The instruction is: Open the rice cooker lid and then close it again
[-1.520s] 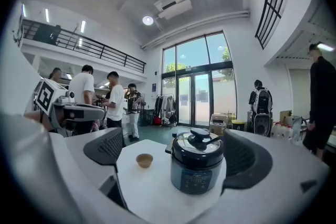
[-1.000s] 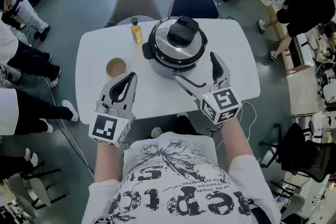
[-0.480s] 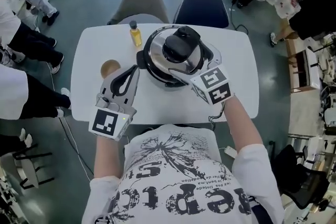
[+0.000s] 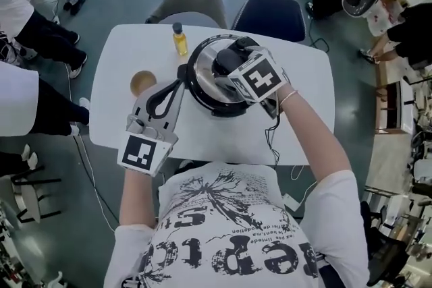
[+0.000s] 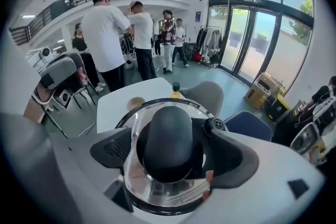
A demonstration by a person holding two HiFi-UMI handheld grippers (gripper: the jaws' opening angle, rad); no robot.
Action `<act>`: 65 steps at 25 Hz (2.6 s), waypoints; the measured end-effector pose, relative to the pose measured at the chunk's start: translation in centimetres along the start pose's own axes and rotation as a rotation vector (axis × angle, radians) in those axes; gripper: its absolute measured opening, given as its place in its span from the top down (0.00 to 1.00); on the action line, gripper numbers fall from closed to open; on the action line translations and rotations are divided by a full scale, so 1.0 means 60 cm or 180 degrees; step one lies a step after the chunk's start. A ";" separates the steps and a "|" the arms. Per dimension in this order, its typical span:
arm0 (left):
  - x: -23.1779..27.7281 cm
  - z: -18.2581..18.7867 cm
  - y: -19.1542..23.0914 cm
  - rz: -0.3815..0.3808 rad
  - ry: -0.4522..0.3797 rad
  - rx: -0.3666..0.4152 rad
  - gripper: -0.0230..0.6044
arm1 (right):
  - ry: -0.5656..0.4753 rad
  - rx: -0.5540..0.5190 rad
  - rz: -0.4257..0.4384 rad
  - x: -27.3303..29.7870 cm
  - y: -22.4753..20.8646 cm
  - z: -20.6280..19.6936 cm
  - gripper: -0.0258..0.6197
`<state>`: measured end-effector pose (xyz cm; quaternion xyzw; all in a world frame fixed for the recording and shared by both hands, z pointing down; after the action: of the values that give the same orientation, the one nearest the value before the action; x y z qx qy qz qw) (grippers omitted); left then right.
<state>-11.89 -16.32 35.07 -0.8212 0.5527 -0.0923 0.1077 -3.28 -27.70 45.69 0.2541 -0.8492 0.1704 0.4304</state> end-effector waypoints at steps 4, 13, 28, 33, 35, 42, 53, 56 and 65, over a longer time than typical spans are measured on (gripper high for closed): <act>0.005 -0.001 0.005 0.0026 0.0006 0.0000 0.94 | 0.0222 -0.0008 -0.0034 0.018 -0.008 0.004 0.26; 0.014 0.001 0.004 0.0018 -0.0027 0.0050 0.94 | 0.0443 0.0233 0.0212 0.033 -0.004 0.004 0.43; 0.012 0.024 0.001 -0.0072 -0.0068 0.0148 0.94 | 0.0424 0.0457 0.0154 0.029 -0.008 0.013 0.51; 0.003 0.022 0.010 -0.0011 -0.0021 0.0111 0.94 | 0.0351 0.0450 0.0179 0.010 -0.007 0.022 0.51; 0.006 0.021 0.009 -0.0015 -0.0036 0.0108 0.94 | 0.0339 0.0396 0.0178 0.006 -0.005 0.021 0.51; 0.034 0.031 -0.019 -0.0135 -0.0090 0.0168 0.94 | 0.0209 0.0404 0.0240 -0.038 -0.022 0.002 0.51; 0.084 0.055 -0.140 -0.0349 -0.0211 0.0151 0.94 | 0.0093 0.0603 0.0049 -0.120 -0.104 -0.129 0.51; 0.094 0.052 -0.174 -0.0424 -0.0207 0.0094 0.94 | 0.0120 0.0673 -0.0014 -0.132 -0.123 -0.167 0.51; 0.130 0.025 -0.306 -0.0787 -0.0104 0.0024 0.94 | 0.0049 0.1065 0.0098 -0.171 -0.161 -0.283 0.51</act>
<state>7.69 -16.74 39.02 -0.8841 0.4451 -0.0935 0.1077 18.40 -23.97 47.69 0.3078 -0.8095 0.3179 0.3859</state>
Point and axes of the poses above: the fingertips, and each gripper's own axes: x forward along the fingers, y to its left, z out of its top, the point moved 1 cm from there along -x, backward along the fingers, and after that the axes turned 12 degrees about x, right-handed, at the moved point
